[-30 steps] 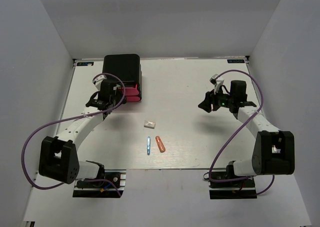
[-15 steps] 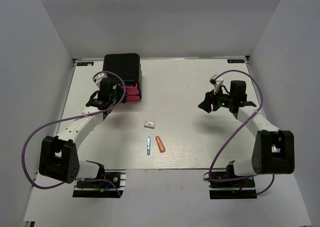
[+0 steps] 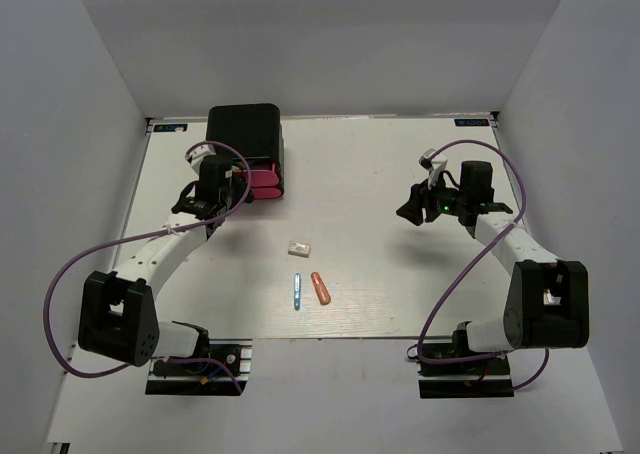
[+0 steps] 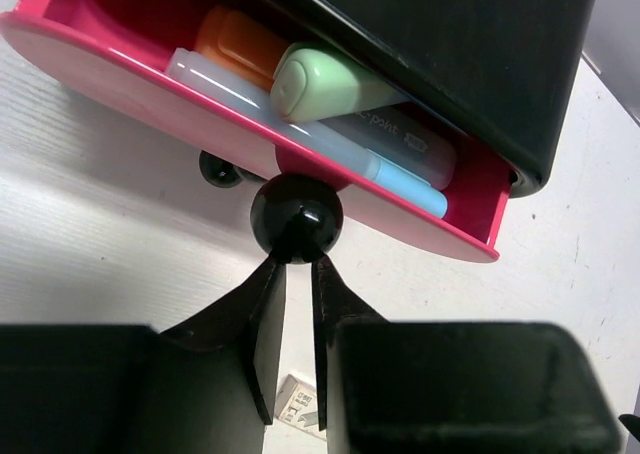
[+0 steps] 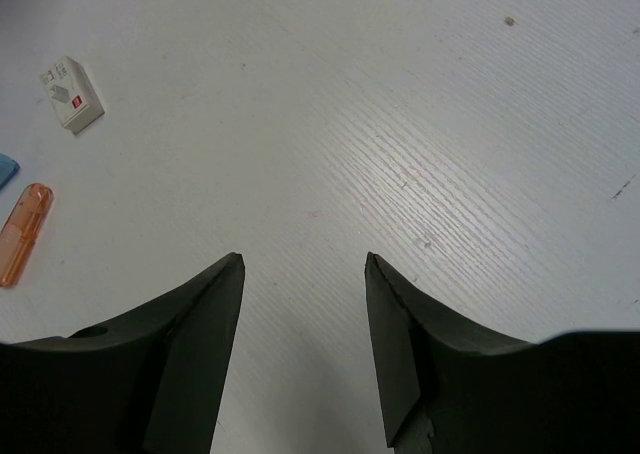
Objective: Sort the stationery into containers
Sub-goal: Close the drawer in the storage box.
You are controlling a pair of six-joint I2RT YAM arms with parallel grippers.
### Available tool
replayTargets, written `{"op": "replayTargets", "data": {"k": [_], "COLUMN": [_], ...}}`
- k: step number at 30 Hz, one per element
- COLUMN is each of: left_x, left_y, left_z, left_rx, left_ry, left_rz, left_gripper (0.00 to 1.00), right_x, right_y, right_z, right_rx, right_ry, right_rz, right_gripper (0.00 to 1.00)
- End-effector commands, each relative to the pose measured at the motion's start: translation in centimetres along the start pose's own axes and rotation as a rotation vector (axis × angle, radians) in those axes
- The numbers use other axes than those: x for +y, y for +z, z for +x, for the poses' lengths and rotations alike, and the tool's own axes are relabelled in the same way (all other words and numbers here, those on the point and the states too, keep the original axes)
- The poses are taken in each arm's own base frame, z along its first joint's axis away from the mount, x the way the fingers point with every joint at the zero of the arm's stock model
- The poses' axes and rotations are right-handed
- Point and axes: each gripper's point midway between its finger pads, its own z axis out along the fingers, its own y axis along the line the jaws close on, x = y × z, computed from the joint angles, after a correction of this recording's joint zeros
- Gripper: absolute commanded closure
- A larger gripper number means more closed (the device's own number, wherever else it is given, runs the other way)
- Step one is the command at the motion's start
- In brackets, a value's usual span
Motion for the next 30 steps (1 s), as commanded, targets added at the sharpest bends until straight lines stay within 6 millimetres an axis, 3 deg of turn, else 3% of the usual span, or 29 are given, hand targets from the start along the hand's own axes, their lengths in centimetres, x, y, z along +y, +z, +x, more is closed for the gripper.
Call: {"op": "replayTargets", "data": {"k": [1,5,7,9,11,16,30], "left_x": [-2.7,-3.0,-3.1,-2.6,-1.6,0.0,-0.3], "left_y": [-1.2,-1.5,-1.6,-1.9,-2.0,-2.4,-0.4], "left_z": [-4.0,-4.4,-4.5,-4.4,-4.0,-3.5,-3.6], "left_rx": [-0.128,-0.142,-0.139,-0.118,-0.105,-0.103,-0.111], "left_ry": [-0.020,-0.015,-0.014,-0.006,0.003,0.021,0.085], "left_rz": [0.089,0.103,0.100,0.063,0.015,-0.037,-0.031], "left_gripper": [0.74,0.75,0.66,0.48,0.44,0.43,0.50], "right_x": [-0.4,-0.4,-0.4,-0.5,-0.4,-0.3,-0.5], "right_y": [-0.1,0.0,0.0,-0.1,0.0,0.1,-0.1], "right_z": [-1.1,-1.0,-1.2,-1.0,-0.9,-0.9,-1.1], "right_rx": [-0.029,-0.027,-0.029,-0.025,-0.023,-0.025,-0.026], "right_ry": [-0.033,-0.031,-0.035,-0.032,-0.032,-0.031,-0.035], "right_rz": [0.003,0.001,0.000,0.007,0.005,-0.003,0.008], "right_gripper": [0.42,0.42,0.42,0.42,0.42,0.42,0.42]}}
